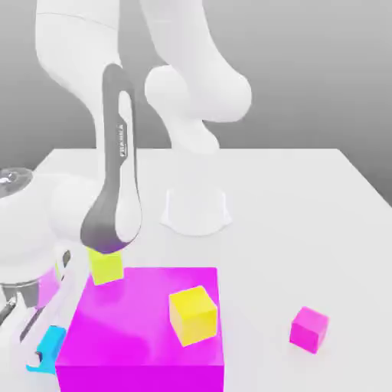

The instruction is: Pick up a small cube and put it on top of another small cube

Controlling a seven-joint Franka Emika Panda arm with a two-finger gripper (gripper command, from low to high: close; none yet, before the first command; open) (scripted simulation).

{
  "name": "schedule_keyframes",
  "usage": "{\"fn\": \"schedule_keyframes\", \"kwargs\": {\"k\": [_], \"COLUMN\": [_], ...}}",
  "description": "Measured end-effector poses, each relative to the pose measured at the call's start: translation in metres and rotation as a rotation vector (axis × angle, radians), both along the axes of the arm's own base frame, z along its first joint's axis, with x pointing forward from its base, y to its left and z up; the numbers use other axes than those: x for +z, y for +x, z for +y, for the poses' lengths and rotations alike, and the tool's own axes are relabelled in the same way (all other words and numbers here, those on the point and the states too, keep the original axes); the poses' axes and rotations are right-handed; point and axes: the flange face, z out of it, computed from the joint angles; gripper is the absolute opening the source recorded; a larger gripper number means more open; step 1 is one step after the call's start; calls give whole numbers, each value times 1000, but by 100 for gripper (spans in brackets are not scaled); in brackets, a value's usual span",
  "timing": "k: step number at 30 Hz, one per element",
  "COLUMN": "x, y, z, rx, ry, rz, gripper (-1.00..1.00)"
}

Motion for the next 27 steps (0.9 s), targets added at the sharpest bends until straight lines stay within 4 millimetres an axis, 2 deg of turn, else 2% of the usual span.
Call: {"fn": "schedule_keyframes", "kwargs": {"k": [5,13,20,24,27], "x": [56,119,171,194,172], "y": [-6,-40,-76,-98,-102], "z": [4,28,58,79,83], "rx": [45,321,560,710,746], "ry": [-16,-74,-53,-13,-1], "rz": [19,88,68,18,3], "gripper": [-100,-100,-100,-100,-100]}}
